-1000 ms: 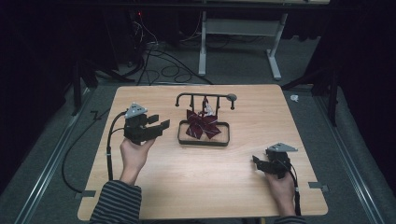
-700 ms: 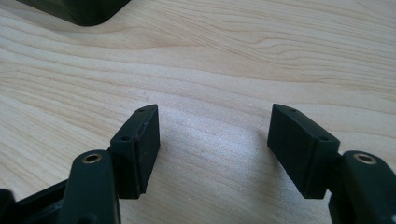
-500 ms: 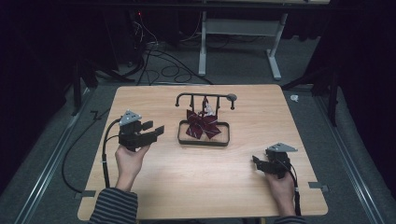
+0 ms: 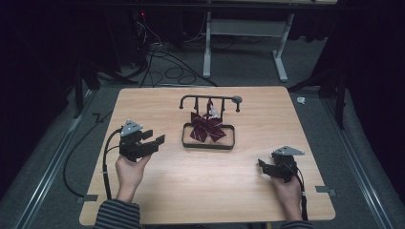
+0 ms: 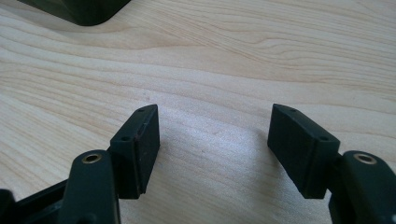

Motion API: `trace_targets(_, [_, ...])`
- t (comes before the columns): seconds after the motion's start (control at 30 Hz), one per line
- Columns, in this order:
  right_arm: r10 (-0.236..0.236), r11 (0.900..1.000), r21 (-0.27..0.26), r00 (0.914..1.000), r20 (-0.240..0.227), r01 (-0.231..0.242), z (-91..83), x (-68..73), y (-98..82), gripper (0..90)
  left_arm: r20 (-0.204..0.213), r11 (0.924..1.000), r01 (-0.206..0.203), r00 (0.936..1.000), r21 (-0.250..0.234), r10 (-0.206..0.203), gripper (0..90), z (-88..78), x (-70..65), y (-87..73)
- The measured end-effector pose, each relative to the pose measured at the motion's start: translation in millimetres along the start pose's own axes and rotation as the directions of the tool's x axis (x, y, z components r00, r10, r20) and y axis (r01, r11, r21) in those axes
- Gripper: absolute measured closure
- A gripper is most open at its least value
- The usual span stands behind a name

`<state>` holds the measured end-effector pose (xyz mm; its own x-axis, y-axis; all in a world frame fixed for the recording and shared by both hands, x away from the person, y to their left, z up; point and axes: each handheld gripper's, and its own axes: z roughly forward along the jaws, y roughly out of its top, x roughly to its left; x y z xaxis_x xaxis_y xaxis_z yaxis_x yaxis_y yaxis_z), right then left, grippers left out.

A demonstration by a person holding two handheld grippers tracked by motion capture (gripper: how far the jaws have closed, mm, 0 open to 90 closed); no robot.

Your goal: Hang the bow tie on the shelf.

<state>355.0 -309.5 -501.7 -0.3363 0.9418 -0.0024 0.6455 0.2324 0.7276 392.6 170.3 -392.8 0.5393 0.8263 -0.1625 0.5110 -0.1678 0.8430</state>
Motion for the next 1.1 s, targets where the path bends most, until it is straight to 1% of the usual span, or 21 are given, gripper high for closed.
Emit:
trace_targets(0.17, [-0.002,1.0,-0.002,1.0,0.003,0.002,0.3,0.2,-0.1,35.5,-0.012,0.9999,-0.003,0.9999,0.01,0.003,43.8,-2.1,1.0,-6.6])
trace_targets(0.4, [-0.004,1.0,-0.001,1.0,0.004,0.004,0.3,0.4,-0.1,35.4,-0.016,0.9996,0.028,0.9995,0.004,-0.028,43.2,-4.9,5.3,-15.5])
trace_targets(0.57, [-0.006,1.0,-0.001,1.0,0.005,0.006,0.3,0.4,-0.1,35.4,-0.022,0.9992,0.039,0.999,0.014,-0.038,43.2,-6.2,7.7,-20.6])
trace_targets(0.67, [-0.006,1.0,-0.001,1.0,0.005,0.006,0.3,0.4,-0.1,35.4,-0.025,0.999,0.044,0.9988,0.011,-0.043,43.1,-6.6,8.4,-23.3])
trace_targets(0.83, [-0.007,1.0,0.0,1.0,0.005,0.007,0.3,0.5,-0.1,35.4,-0.028,0.9983,0.053,0.9982,0.024,-0.052,43.0,-6.2,9.4,-30.0])
trace_targets(0.9, [-0.007,1.0,0.0,1.0,0.006,0.007,0.3,0.6,-0.1,35.4,-0.038,0.9978,0.058,0.9976,0.03,-0.057,43.0,-5.9,10.3,-34.6])
trace_targets(1.1, [-0.007,1.0,-0.001,1.0,0.005,0.007,0.2,0.6,-0.2,35.4,-0.045,0.9969,0.071,0.9965,0.034,-0.07,42.9,-5.1,11.1,-41.4])
